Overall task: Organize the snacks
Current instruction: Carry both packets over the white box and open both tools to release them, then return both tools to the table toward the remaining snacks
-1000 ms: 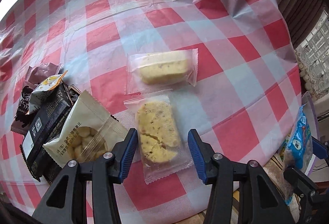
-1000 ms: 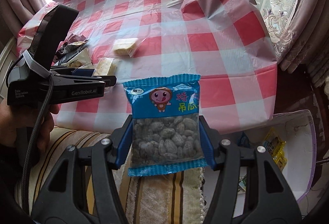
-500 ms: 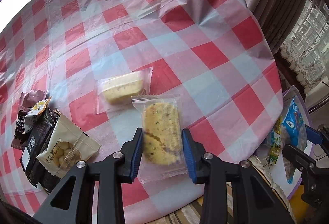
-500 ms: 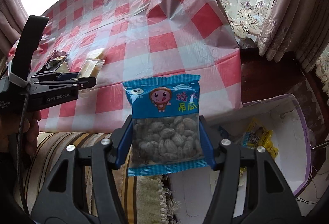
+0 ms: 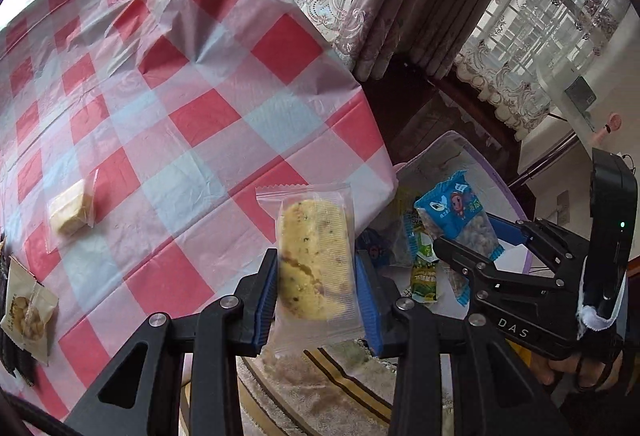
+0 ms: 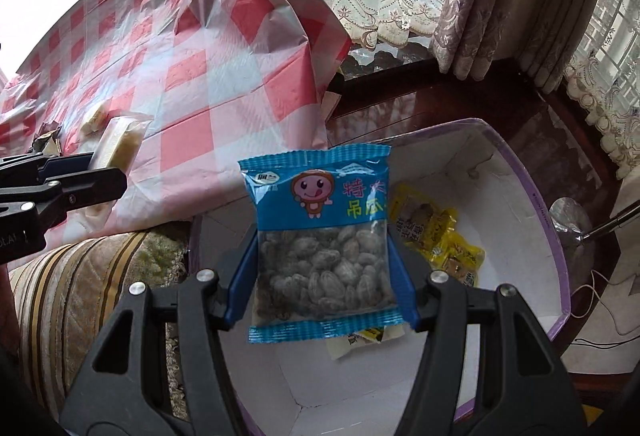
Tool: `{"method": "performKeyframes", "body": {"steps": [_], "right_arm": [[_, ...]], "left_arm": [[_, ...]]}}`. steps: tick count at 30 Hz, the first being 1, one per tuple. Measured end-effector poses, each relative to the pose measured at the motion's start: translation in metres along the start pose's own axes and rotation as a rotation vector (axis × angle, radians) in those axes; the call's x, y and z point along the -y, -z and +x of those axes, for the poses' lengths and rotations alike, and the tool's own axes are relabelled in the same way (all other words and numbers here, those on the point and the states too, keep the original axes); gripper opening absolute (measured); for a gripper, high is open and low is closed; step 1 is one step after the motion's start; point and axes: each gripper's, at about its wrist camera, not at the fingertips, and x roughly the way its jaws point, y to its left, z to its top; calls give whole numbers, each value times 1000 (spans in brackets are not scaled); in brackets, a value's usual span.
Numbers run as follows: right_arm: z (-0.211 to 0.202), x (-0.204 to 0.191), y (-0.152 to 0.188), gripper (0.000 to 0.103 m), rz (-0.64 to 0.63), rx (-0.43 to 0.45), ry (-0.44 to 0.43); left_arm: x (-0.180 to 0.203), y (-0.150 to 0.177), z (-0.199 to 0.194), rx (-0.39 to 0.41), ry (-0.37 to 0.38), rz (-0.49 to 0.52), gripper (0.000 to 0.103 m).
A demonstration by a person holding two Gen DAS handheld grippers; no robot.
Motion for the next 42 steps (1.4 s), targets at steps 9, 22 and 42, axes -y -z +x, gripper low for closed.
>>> {"method": "performKeyframes", "body": {"steps": [9,22,42], "right_arm": [[23,21,20,63,50,-63,-17],[20,7,19,69,11,-88,40],[-54,-99,-21,95,-152,290,102]], "left_arm": [[44,6,36,-98,66,96,38],[39,6,33,-106,81,63,51],[-78,71,-116,439,-176,-97,76]]}}
